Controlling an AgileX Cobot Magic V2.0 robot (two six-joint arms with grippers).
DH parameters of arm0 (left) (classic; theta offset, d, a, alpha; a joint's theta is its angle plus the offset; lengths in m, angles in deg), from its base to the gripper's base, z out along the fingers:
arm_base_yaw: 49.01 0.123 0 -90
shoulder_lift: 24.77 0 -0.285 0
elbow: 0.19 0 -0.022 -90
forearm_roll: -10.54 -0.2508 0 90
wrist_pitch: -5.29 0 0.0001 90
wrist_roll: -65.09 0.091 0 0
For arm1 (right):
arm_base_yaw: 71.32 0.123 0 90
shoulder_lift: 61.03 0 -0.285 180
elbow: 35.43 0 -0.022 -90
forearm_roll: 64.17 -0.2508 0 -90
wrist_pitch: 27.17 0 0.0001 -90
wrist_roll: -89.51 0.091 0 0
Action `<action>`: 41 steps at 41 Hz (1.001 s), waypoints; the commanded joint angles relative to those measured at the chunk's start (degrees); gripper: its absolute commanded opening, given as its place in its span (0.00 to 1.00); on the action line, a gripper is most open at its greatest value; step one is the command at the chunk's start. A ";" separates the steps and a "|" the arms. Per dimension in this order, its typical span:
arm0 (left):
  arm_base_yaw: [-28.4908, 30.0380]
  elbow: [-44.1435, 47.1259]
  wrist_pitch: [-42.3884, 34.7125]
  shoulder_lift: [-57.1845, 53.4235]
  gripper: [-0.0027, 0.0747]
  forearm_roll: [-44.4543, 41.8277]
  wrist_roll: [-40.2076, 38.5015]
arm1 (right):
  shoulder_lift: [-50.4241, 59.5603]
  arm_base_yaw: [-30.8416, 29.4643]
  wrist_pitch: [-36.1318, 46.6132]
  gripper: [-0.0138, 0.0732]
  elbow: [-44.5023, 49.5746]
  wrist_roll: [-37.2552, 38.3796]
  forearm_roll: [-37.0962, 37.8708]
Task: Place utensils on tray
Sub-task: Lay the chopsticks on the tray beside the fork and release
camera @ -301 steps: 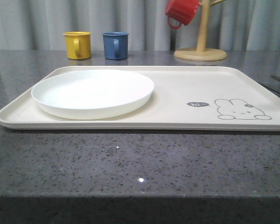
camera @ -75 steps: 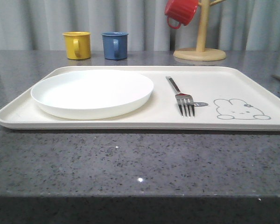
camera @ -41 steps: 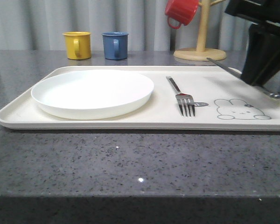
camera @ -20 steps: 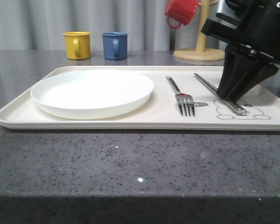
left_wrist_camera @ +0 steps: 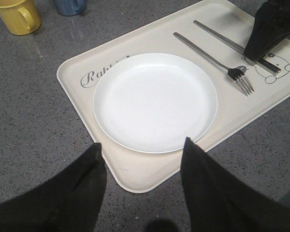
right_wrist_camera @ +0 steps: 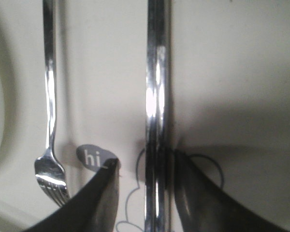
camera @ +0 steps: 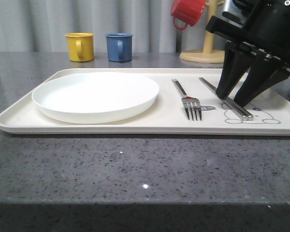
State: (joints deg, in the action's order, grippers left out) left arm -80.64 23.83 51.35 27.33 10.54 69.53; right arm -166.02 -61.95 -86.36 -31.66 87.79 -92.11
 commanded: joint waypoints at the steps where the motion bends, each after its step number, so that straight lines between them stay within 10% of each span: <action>1: -0.42 -1.47 -4.18 0.09 0.48 0.63 -0.62 | 4.19 0.02 0.49 0.53 -1.37 -1.52 -0.47; 15: -0.42 -1.47 -4.18 0.09 0.48 0.63 -0.62 | 19.48 -2.12 -1.63 0.53 -1.37 -1.84 19.21; 28: -0.42 -1.47 -4.18 0.09 0.48 0.63 -0.62 | 20.29 -20.12 -10.13 0.53 -1.07 -4.25 21.08; 41: -0.42 -1.47 -4.18 0.09 0.48 0.63 -0.62 | 11.77 -24.06 -8.95 0.53 -1.07 -7.68 24.05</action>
State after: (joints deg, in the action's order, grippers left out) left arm -80.64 23.83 51.35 27.33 10.54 69.53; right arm -153.80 -85.58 -96.91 -31.58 82.04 -69.58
